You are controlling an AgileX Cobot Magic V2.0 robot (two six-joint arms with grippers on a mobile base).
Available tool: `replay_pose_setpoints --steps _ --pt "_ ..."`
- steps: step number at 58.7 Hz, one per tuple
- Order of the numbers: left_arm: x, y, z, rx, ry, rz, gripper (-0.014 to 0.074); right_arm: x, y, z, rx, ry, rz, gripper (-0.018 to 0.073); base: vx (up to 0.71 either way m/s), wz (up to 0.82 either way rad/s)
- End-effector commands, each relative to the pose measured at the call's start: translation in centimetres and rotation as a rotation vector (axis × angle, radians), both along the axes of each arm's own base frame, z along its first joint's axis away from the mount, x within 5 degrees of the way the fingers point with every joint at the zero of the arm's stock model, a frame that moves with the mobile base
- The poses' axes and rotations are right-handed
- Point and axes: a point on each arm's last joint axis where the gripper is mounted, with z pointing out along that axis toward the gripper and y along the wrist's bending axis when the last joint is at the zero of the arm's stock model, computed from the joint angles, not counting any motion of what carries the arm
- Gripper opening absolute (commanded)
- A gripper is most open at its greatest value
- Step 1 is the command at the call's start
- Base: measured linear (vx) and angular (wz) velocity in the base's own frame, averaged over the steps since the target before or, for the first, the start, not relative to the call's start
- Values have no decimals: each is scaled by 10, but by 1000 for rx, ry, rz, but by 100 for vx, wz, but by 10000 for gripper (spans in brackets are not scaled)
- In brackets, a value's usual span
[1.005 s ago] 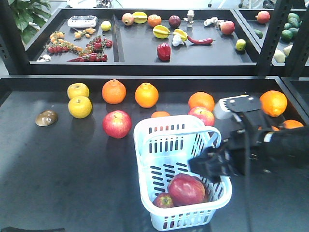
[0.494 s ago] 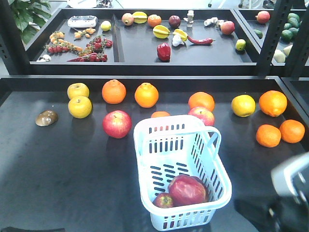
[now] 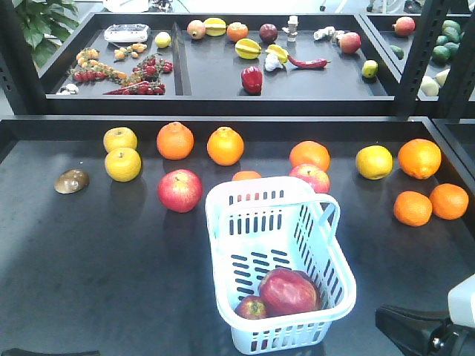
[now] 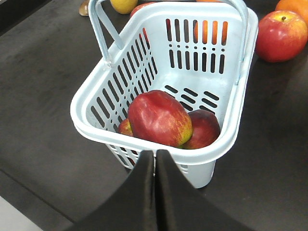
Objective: Pick three apples into basket with both arms
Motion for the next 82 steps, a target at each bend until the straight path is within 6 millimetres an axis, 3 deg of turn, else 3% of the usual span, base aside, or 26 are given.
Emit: replay_pose_setpoints --steps 1,45,65,71,82 --pt "3 -1 10 -55 -15 26 -6 5 -1 12 26 -61 -34 -8 0 0" --pt "4 -1 12 -67 -26 45 -6 5 -1 12 26 -61 -34 -8 0 0" --pt "15 5 18 -114 -114 168 -6 5 -1 12 26 -61 -34 -8 0 0" --pt "17 9 3 -101 -101 220 -6 5 -1 12 26 -61 -34 -8 0 0" --pt "18 21 -42 -143 32 386 -6 5 -1 12 26 -61 -34 -8 0 0"
